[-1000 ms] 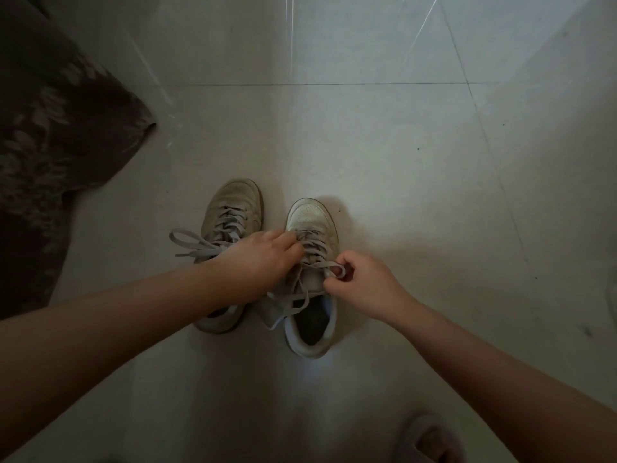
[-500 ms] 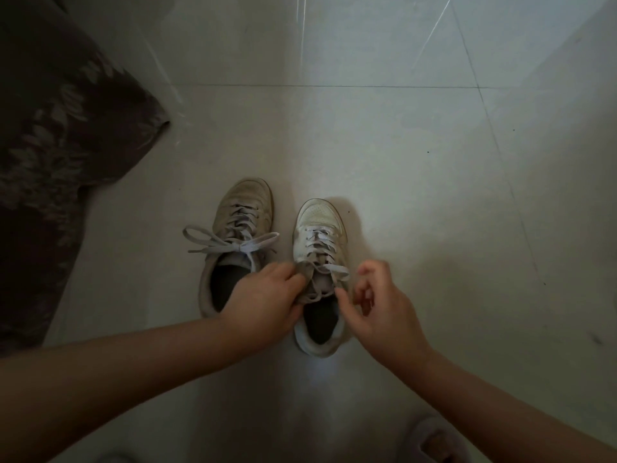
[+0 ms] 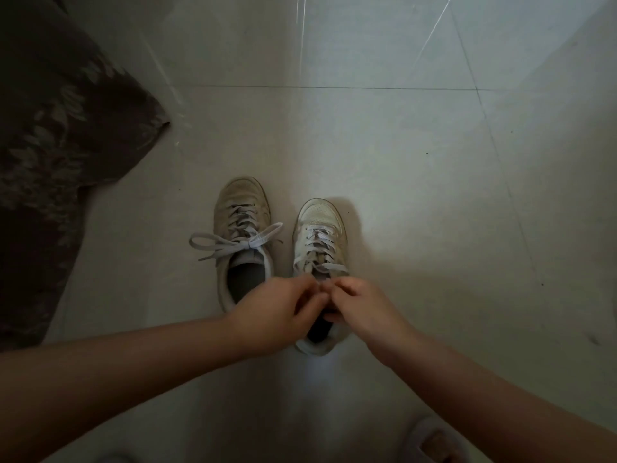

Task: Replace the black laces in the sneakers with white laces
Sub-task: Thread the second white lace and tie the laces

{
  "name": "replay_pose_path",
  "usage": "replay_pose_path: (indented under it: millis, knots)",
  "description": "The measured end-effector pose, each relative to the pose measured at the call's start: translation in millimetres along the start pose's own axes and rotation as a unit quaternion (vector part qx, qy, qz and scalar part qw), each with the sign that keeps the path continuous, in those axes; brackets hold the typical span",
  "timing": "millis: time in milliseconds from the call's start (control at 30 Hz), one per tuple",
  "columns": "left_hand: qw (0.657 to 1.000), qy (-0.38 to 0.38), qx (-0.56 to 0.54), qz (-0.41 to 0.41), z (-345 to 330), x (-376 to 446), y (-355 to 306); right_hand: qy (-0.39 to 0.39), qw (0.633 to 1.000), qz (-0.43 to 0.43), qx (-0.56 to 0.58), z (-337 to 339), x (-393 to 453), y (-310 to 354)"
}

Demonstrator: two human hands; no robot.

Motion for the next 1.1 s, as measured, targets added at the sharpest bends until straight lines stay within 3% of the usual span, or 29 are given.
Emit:
replay_pose_path:
  millis: [67,233,367,567,700,767,800,833,867,900,933,1000,1033,1100]
  knots:
    - [0.997,-0.028,0.021,0.073,7.2,1.6,18.1,-0.017,0.998,0.034,-0.053,3.2,0.5,4.9]
    - [0.981,0.021,0.135,0.137,-1.5,13.0,27.4,0.01,0.977,0.103,-0.184,3.4,-4.1,25.3]
    - [0.978,-0.022,0.098,0.181,5.4,26.6,36.1,0.108,0.968,0.143,-0.178,-13.0,-15.2,35.6]
    - [0.974,-0.025,0.147,0.168,7.6,29.4,34.5,0.179,0.972,0.122,-0.092,-11.0,-22.8,42.0]
    - [0.981,-0.049,0.136,0.132,9.5,30.3,24.7,0.112,0.968,0.149,-0.168,-3.0,-14.1,49.8]
    - [0.988,-0.044,0.036,0.141,8.4,29.9,20.9,0.081,0.978,0.131,-0.143,6.2,-10.6,55.1]
    - [0.978,-0.015,-0.105,0.182,4.8,30.0,22.7,0.082,0.979,0.131,-0.136,7.9,-11.3,59.5]
    - [0.926,0.026,-0.291,0.241,-3.5,29.4,20.8,0.089,0.976,0.139,-0.144,7.9,-13.4,65.2]
    - [0.842,0.073,-0.443,0.299,-13.4,27.5,14.5,0.097,0.969,0.153,-0.168,6.8,-16.6,71.7]
    - [0.771,0.121,-0.526,0.339,-19.9,25.7,7.8,0.103,0.958,0.169,-0.209,5.1,-20.4,78.5]
    - [0.742,0.161,-0.549,0.35,-20.6,26.1,2.2,0.103,0.941,0.187,-0.263,5.0,-24.2,84.6]
    - [0.774,0.185,-0.506,0.332,-8.8,31.4,-0.2,0.08,0.901,0.21,-0.372,13.6,-27.4,95.2]
    - [0.806,0.158,-0.472,0.32,3.9,35.4,4.7,0.054,0.883,0.221,-0.41,23.0,-27.8,101.7]
    - [0.901,0.078,-0.319,0.284,38.9,42.6,21.3,-0.003,0.879,0.23,-0.418,48.6,-26.8,115.2]
Point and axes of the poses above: each hand's wrist, its own x-axis towards the middle knuckle, its own z-axis out of the back of the hand, y = z × x, the point moved 8 cm from there along x, towards the middle knuckle, and after that the axes turned 5 degrees about x, right-handed, at the moved point
